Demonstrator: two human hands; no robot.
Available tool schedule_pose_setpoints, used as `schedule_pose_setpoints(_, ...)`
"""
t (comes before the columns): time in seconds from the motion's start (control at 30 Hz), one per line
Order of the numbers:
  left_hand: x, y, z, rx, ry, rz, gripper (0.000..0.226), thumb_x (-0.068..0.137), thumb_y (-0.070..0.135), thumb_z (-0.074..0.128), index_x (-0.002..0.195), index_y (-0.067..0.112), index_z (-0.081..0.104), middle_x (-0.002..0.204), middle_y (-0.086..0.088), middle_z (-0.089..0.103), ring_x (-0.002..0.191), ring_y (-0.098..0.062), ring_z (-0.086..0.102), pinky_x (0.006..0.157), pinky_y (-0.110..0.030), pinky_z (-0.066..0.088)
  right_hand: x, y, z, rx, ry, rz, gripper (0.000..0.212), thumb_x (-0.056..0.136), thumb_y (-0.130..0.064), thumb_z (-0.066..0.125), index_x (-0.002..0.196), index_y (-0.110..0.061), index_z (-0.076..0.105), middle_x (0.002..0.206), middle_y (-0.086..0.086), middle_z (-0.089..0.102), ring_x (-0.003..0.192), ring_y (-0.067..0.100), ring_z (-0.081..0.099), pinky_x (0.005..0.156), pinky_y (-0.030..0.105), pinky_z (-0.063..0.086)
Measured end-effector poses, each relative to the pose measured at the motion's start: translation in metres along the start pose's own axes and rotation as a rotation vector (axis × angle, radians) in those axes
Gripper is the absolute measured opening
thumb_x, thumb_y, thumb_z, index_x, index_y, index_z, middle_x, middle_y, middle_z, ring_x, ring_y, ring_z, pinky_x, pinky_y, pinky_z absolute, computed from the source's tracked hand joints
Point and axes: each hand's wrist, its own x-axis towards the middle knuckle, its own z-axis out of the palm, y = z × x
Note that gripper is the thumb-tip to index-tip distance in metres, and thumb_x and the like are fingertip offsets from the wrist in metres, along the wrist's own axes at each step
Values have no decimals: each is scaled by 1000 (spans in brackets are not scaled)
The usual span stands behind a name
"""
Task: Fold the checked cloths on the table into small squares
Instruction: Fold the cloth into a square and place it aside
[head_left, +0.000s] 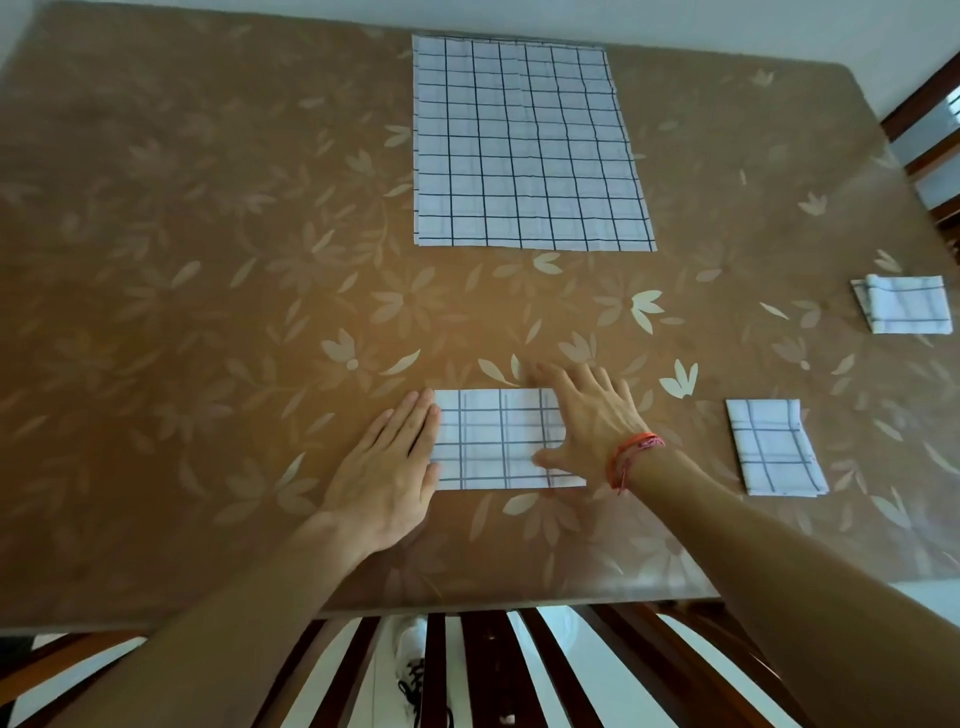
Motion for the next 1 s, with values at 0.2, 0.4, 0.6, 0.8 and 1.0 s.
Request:
schedule_pose_setpoints(0.2,0,1,1,-59,1,-12,64,98,40,12,154,9,6,162,-5,-4,149,-14,-9,122,-36,5,17,-1,-7,-69,-102,109,87,58,-55,79,128,-22,40,123,-4,53,118,21,46,102,37,34)
schedule_pose_setpoints(0.4,1,0,0,-79,-12,-14,64,99,41,15,154,9,11,162,-4,0,150,-14,-6,122,-36,7,26,-5,-8,-24,-228,122,79,56,-50,75,128,-30,47,106,-10,62,100,18,58,92,34,35)
schedule_pose_setpoints(0.6,2,0,-3,-111,-5,-21,67,97,45,17,154,9,16,162,-3,4,150,-14,-1,121,-35,8,26,-5,-9,297,-196,158,34,76,-43,69,101,-20,66,92,-2,66,85,18,63,73,31,52)
schedule_pose_setpoints(0.8,6,4,-14,-287,26,-89,74,97,36,51,155,13,10,162,1,0,149,-10,-5,121,-29,2,18,-1,-13,431,-88,271,13,87,-28,61,80,-19,67,78,-1,67,76,17,62,57,19,42)
schedule_pose_setpoints(1.0,0,16,-25,-303,138,-9,67,92,21,62,150,12,30,160,-2,21,148,-12,10,120,-31,15,-4,-3,-4,803,44,543,8,83,-19,63,81,-21,70,80,-2,69,73,15,66,54,23,51)
